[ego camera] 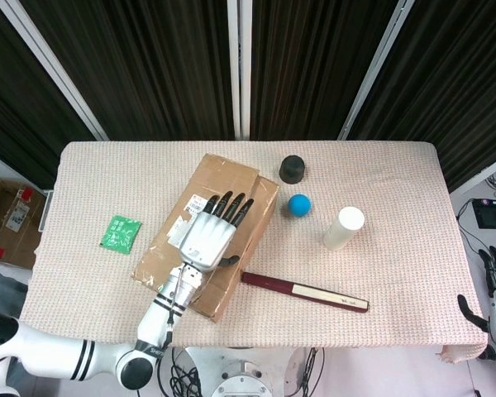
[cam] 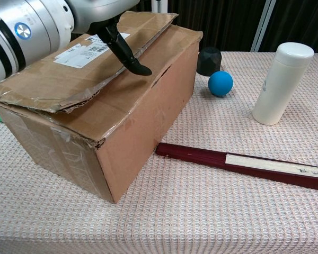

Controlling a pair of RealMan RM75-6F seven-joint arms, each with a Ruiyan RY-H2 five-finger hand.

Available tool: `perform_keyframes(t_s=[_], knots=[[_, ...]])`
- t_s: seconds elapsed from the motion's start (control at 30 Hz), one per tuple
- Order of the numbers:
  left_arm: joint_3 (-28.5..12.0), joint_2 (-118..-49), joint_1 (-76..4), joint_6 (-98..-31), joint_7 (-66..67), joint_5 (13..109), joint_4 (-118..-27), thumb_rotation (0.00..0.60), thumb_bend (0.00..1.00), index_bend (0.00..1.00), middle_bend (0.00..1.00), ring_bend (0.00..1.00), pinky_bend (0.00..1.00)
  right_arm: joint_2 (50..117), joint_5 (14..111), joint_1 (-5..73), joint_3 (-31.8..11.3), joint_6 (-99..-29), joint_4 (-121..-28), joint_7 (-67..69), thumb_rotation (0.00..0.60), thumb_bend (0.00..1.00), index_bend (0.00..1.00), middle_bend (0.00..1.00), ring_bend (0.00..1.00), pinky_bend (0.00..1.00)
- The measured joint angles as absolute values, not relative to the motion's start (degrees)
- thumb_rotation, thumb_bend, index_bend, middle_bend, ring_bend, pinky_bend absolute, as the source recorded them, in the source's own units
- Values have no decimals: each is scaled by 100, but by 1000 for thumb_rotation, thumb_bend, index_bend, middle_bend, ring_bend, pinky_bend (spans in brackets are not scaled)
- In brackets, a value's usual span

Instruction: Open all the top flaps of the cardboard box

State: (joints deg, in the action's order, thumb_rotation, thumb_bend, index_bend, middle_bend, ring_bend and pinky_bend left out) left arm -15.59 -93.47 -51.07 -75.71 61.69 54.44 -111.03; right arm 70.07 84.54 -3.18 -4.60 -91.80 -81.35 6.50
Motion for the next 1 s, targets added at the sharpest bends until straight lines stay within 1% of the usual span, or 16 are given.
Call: perform_keyframes(t_s=[0.03,0.13,0.17,0.3,0.53,0.67,1.0], knots=[[-1538,-9375,-5124,-7597,6194,5450,-11070,491,0,14,61,69,177,7007,8450,-324,-459,-9180,-8123,660,600,224,0,0,0,0],[-1486,-9403,-5166,-7644,6302,5471,-11012,584,0,9,49,68,177,7015,8428,-332,-458,-9161,-8096,695,600,224,0,0,0,0],[-1462,-9408,-5179,-7668,6365,5477,-10999,596,0,6,45,67,176,7018,8422,-333,-459,-9153,-8091,705,600,225,0,0,0,0],[-1410,-9412,-5219,-7737,6492,5431,-11005,600,14,0,37,65,175,7029,8420,-339,-459,-9149,-8074,718,600,226,0,0,0,0],[-1360,-9298,-5221,-7896,6569,5537,-11130,600,162,0,35,65,175,7022,8422,-342,-466,-9152,-8105,676,600,229,0,0,0,0],[-1303,-9119,-5171,-8035,6636,5694,-11290,600,195,0,29,64,175,7021,8415,-336,-471,-9136,-8132,642,600,234,0,0,0,0],[-1283,-8395,-4869,-8705,6773,6540,-11835,600,220,0,29,64,175,7059,8440,-233,-443,-8944,-8209,537,600,244,0,0,0,0]])
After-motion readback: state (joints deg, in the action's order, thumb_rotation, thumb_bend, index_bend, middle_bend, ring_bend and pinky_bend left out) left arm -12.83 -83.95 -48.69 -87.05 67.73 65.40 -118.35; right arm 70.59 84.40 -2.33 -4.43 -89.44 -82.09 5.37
